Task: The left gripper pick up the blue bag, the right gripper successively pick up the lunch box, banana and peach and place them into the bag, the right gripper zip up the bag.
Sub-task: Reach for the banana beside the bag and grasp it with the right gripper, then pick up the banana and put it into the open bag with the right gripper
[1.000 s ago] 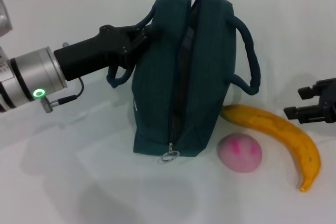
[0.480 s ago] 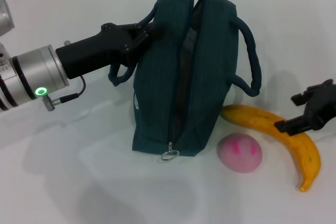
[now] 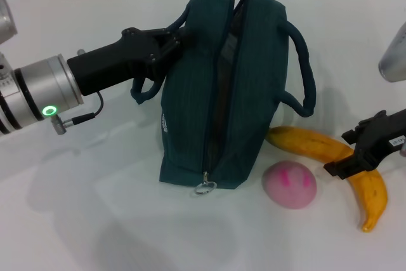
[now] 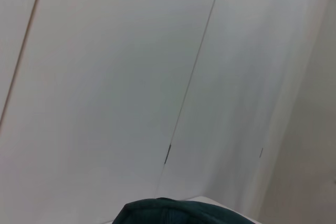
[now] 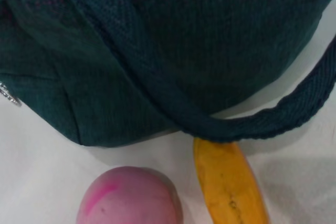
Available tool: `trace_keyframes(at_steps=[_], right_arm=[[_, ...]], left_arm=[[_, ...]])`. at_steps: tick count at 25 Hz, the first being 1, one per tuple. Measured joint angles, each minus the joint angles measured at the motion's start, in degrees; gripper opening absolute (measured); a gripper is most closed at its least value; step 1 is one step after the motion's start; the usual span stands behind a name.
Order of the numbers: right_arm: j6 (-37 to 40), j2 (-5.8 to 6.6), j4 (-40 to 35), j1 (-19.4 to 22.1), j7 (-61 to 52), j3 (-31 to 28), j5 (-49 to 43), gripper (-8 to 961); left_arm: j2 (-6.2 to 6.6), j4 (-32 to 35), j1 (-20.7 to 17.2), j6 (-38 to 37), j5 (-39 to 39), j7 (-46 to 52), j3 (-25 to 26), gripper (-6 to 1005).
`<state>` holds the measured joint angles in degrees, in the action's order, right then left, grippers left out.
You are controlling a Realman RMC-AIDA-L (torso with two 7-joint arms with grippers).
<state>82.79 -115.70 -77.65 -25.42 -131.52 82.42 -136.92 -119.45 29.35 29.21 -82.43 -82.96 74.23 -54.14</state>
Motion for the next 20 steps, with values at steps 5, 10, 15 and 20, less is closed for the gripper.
trace_keyframes(at_steps=[5,10,15,20], right_arm=[[0.02,0.01,1.64,-1.55,-1.19,0.04,-1.55,777],[0.09,0.01,2.4,-2.14,-1.69,-0.23,-2.26,763],[-0.16,0.18,2.42,-2.18,-1.58,-0.33,-2.18,750],[-0.25,0.36,1.79,-1.77,-0.94,-2.02,-1.96,582]], left_arm=[[0.0,0.0,-0.09,0.14,0.06,-0.41,0.0,35],[0.06,0.0,-0.02,0.17,0.19,-0.41,0.0,35],[0.1,0.0,-0.2,0.18,0.75,-0.4,0.0,35],[0.1,0.0,-0.34,0.18,0.83,-0.4,0.0,35]])
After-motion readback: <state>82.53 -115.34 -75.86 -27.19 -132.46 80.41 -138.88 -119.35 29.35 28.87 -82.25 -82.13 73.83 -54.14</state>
